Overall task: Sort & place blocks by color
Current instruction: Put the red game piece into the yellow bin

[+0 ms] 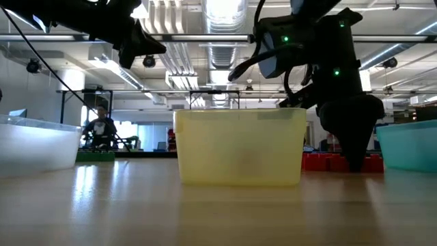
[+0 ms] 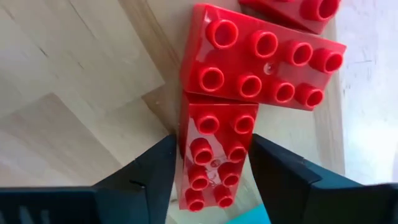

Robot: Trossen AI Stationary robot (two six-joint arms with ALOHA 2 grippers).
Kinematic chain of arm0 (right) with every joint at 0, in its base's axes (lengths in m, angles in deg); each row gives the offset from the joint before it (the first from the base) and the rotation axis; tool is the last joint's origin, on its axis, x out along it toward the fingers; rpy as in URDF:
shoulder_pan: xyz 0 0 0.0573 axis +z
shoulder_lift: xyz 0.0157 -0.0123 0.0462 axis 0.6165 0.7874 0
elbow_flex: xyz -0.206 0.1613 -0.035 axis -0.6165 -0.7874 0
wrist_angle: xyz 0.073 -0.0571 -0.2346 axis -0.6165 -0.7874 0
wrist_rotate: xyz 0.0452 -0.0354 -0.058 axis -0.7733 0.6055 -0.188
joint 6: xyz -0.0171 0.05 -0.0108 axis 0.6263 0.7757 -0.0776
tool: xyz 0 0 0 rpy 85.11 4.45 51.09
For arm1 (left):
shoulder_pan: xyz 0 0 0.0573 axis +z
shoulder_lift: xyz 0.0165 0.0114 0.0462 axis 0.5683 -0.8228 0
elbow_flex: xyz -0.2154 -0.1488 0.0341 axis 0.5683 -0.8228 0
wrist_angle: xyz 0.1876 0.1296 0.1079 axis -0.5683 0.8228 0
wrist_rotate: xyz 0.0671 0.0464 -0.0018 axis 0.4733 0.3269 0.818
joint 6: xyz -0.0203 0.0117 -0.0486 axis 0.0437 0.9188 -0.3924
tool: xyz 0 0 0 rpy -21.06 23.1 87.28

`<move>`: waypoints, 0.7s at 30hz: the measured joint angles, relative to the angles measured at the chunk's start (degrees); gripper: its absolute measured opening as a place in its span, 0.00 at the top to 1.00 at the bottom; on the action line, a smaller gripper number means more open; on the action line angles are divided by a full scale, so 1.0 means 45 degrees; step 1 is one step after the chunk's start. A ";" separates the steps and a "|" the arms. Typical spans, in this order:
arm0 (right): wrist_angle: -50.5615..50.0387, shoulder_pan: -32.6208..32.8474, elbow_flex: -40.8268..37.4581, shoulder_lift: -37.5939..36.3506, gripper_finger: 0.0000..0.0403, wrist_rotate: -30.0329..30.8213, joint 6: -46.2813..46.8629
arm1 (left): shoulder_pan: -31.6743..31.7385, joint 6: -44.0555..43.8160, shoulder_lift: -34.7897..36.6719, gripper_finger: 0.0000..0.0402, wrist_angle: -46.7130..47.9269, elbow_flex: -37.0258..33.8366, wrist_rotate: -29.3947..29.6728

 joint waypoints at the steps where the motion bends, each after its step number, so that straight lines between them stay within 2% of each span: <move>1: 0.0098 0.0000 -0.0049 0.0000 0.56 -0.0018 -0.0001 | -0.0004 0.0000 0.0000 0.99 0.0000 -0.0004 0.0000; 6: 0.0328 0.0000 -0.0167 -0.0044 0.69 -0.0029 -0.0002 | -0.0004 0.0000 -0.0004 0.99 -0.0006 0.0001 0.0000; 14: 0.0038 0.0000 -0.0109 -0.0379 0.69 -0.0001 -0.0676 | -0.0103 -0.0012 -0.0004 0.99 -0.0029 0.0125 -0.0186; 18: -0.0484 0.0073 -0.0160 -0.1416 0.69 0.0017 -0.1051 | -0.0520 -0.0189 -0.0004 0.99 -0.0111 0.0352 -0.1453; 21: -0.0188 0.0197 -0.0327 -0.2390 0.69 0.0100 -0.1532 | -0.0767 -0.0364 -0.0029 0.99 -0.0962 0.0375 -0.2385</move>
